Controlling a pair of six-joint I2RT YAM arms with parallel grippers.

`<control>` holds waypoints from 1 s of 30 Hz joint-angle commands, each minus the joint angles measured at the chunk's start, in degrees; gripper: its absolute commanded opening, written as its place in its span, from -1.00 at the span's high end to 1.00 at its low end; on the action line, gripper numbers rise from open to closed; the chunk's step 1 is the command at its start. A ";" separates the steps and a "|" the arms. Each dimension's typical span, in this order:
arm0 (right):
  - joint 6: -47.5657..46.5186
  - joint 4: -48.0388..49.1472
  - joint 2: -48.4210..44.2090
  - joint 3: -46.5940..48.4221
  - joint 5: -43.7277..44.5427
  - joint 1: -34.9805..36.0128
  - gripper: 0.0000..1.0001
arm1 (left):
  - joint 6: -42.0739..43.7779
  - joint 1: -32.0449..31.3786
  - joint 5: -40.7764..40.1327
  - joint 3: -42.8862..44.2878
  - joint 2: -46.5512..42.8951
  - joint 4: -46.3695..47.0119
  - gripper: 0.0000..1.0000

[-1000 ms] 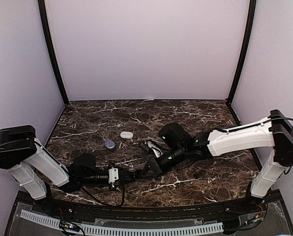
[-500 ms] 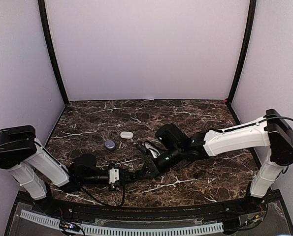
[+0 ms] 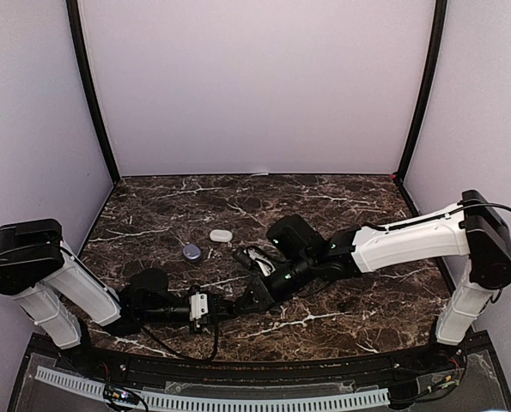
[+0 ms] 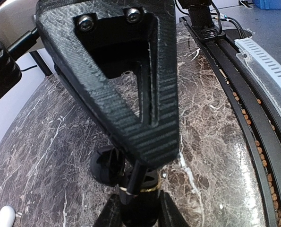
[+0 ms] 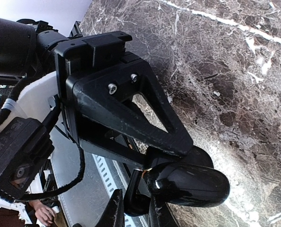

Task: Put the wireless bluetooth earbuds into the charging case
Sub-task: Insert the left earbud into the left side groove of the charging case.

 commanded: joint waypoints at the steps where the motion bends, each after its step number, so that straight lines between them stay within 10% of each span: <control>1: -0.36 0.77 -0.06 0.82 1.38 0.63 0.81 | -1.57 -0.35 -0.49 0.46 -1.22 3.93 0.85; 30: -0.34 0.55 -1.58 -1.36 2.42 0.63 0.81 | -0.88 -0.35 0.13 -0.51 -3.08 3.98 0.85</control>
